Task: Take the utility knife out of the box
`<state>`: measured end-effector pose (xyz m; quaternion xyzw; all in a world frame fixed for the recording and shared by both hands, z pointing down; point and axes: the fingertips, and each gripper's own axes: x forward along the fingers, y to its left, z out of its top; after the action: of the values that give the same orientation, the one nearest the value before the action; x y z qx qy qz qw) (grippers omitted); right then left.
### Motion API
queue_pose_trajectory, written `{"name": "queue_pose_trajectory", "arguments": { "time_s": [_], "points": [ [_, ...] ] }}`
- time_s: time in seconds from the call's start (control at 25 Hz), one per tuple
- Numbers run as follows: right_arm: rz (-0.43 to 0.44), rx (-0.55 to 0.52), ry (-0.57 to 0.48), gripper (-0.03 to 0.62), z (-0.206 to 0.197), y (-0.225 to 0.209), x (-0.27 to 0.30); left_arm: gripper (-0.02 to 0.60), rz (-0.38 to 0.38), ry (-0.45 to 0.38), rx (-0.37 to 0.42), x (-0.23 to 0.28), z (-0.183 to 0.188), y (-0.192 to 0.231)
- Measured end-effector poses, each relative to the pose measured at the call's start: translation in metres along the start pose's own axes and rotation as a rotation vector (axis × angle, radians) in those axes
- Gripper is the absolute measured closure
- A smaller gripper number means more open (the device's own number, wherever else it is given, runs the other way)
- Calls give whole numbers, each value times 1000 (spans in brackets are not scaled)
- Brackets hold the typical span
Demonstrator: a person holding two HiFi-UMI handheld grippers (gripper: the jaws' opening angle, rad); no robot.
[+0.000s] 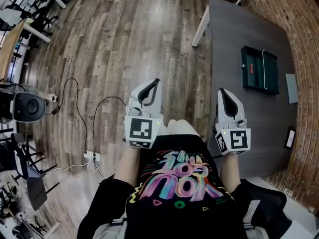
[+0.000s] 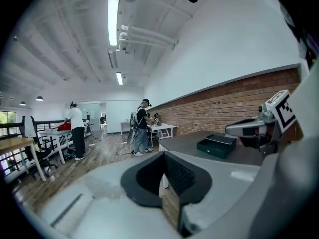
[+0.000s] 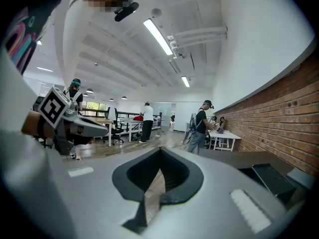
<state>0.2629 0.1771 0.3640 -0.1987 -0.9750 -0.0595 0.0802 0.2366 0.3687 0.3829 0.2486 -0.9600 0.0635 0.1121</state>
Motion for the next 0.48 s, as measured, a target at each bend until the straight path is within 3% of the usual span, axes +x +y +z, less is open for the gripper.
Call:
{"name": "queue_pose_trajectory", "arguments": {
  "time_s": [0.48],
  "points": [
    [9, 0, 14, 595, -8, -19, 50, 581, -5, 32, 22, 54, -2, 19]
  ]
}}
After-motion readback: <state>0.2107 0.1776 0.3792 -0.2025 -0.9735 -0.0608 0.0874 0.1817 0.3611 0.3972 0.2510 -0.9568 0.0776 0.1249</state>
